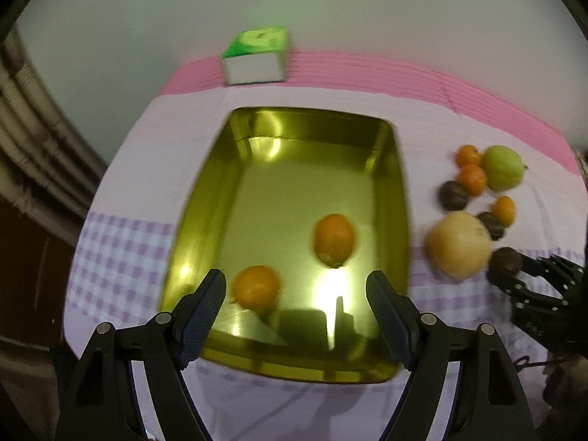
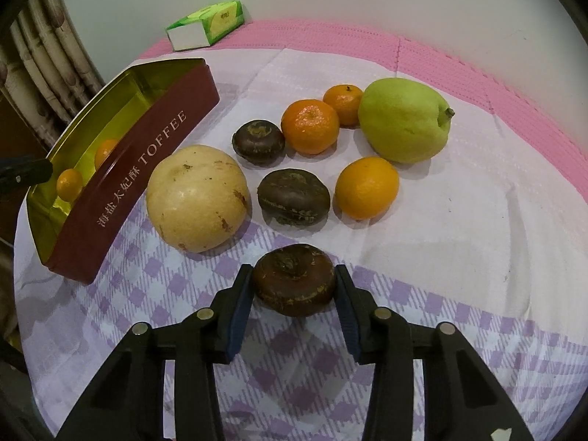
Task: Organize fruits
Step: 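Move the left tool to the large pale fruit and grasp it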
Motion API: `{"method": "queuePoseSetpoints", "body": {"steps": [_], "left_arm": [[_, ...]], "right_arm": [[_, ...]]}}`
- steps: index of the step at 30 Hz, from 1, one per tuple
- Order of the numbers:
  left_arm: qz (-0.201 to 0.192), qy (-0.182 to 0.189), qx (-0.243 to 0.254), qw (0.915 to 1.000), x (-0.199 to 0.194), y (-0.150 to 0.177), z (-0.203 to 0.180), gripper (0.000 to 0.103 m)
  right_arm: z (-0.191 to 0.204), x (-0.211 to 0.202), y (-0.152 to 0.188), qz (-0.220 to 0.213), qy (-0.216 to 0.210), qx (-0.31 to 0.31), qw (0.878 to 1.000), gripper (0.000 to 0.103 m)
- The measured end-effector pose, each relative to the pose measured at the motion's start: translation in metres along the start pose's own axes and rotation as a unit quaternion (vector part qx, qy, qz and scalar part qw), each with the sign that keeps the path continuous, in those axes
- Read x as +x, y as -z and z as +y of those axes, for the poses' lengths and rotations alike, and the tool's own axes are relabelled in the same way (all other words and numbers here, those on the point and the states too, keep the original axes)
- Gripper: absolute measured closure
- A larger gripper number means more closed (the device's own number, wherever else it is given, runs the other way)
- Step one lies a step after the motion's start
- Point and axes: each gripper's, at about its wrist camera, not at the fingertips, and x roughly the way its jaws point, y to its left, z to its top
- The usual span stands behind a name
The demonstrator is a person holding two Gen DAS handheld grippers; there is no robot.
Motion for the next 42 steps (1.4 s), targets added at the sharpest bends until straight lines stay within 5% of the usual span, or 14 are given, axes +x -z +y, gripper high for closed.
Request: {"method": "queuePoseSetpoints", "body": {"steps": [18,42], "left_arm": [[0.019,0.072,0.108,0.9914,0.016,-0.020,-0.120,0.024],[0.087,0.063,0.119,0.9871,0.074,-0.033,-0.150,0.024]], "right_arm": [[-0.077,-0.016,0.025,-0.011,0.034,0.086,0.996,0.063],[-0.080,-0.019,0.027,-0.022,0.017,0.088,0.996,0.062]]}}
